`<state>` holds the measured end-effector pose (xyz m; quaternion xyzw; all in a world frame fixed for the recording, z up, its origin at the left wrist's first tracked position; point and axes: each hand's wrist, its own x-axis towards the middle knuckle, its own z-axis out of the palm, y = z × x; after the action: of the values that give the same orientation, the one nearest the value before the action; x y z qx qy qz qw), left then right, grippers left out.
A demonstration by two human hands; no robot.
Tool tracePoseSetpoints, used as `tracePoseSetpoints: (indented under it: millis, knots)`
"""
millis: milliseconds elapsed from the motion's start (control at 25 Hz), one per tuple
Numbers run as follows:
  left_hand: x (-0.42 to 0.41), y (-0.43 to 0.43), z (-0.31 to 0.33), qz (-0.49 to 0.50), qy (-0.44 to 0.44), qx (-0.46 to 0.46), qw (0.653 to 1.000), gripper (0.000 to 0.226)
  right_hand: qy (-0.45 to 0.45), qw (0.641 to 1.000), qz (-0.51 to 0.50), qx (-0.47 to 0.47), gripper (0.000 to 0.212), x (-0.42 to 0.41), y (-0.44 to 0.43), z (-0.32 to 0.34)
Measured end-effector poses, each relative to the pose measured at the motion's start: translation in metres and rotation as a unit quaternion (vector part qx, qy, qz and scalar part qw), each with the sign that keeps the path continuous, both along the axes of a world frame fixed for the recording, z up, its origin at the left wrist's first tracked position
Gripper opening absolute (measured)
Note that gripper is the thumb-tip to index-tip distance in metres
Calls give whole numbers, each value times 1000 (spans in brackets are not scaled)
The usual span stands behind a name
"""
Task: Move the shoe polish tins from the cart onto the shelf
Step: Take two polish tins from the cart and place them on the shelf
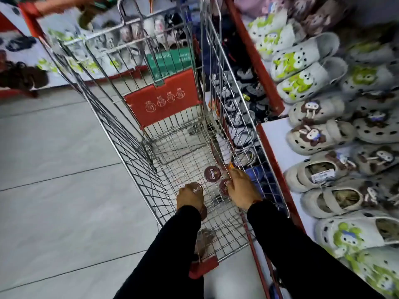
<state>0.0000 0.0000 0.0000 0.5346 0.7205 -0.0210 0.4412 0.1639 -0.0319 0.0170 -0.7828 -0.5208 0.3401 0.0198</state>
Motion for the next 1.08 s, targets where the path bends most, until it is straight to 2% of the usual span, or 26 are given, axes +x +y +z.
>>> tracePoseSetpoints:
  millis: [120,200,320,400,520,720,800,920,1000,1080]
  knots:
    - [5,-15,-45,94,53,-113,988,46,21,995,-93,-40,52,10,0,-44]
    - [6,-26,-73,129,65,-152,978,53,21,988,-148,-47,48,15,2,-72]
    - [9,-30,-98,158,90,-138,974,58,32,980,-189,-46,54,19,10,-103]
    - [10,-30,-110,168,87,-140,972,60,43,978,-190,-68,62,18,15,-124]
    - [10,-33,-117,152,81,-126,977,59,30,981,-176,-70,60,15,14,-140]
    - [7,-34,-112,110,92,-130,981,57,25,975,-204,-81,66,15,11,-133]
    - [5,-33,-107,52,95,-144,984,51,33,971,-224,-79,55,16,7,-123]
    - [5,-33,-87,59,83,-173,980,53,49,970,-230,-65,37,16,-6,-97]
    - [3,-33,-65,70,70,-167,981,54,61,969,-234,-47,36,14,-14,-76]
    - [0,-33,-38,73,39,-143,986,54,110,956,-273,-2,37,11,-22,-49]
